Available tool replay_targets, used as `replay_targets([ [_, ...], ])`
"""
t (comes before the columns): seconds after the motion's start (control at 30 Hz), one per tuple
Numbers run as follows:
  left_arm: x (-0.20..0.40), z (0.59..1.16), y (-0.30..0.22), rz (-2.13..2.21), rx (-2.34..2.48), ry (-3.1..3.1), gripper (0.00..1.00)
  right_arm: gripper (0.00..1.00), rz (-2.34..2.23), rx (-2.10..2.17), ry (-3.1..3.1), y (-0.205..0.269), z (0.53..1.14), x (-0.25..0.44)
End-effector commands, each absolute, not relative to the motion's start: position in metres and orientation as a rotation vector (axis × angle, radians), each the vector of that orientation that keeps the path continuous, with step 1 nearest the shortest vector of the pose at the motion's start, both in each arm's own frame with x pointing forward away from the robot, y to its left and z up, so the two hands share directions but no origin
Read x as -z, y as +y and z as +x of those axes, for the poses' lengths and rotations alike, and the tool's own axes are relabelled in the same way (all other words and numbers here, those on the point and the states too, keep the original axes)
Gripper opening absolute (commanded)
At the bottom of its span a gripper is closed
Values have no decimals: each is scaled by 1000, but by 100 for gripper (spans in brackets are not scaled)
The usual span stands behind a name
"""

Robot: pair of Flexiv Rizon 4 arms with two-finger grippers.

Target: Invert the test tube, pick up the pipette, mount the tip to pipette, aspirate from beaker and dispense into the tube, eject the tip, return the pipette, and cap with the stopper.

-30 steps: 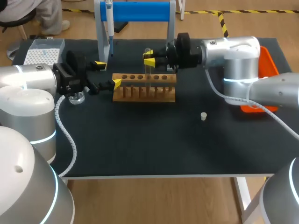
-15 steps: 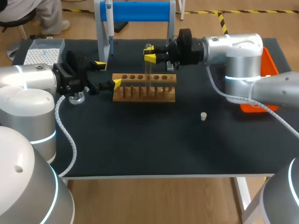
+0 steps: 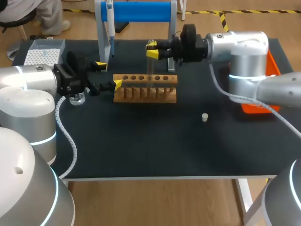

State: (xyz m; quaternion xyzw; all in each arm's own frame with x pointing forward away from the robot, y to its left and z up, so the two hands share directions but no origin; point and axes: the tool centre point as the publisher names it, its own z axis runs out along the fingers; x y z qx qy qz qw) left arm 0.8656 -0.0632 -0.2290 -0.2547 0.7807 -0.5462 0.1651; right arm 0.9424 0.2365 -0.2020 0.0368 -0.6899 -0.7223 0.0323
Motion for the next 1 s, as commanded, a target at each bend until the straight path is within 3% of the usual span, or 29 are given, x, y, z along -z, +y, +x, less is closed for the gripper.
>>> replay_targets([
  [0.03, 230, 865, -63, -726, 1557, 2222, 100, 0, 100, 2216, -2163, 228, 929, 186],
  [1.0, 230, 865, -63, -726, 1557, 2222, 100, 0, 109, 2210, -2183, 218, 916, 168],
])
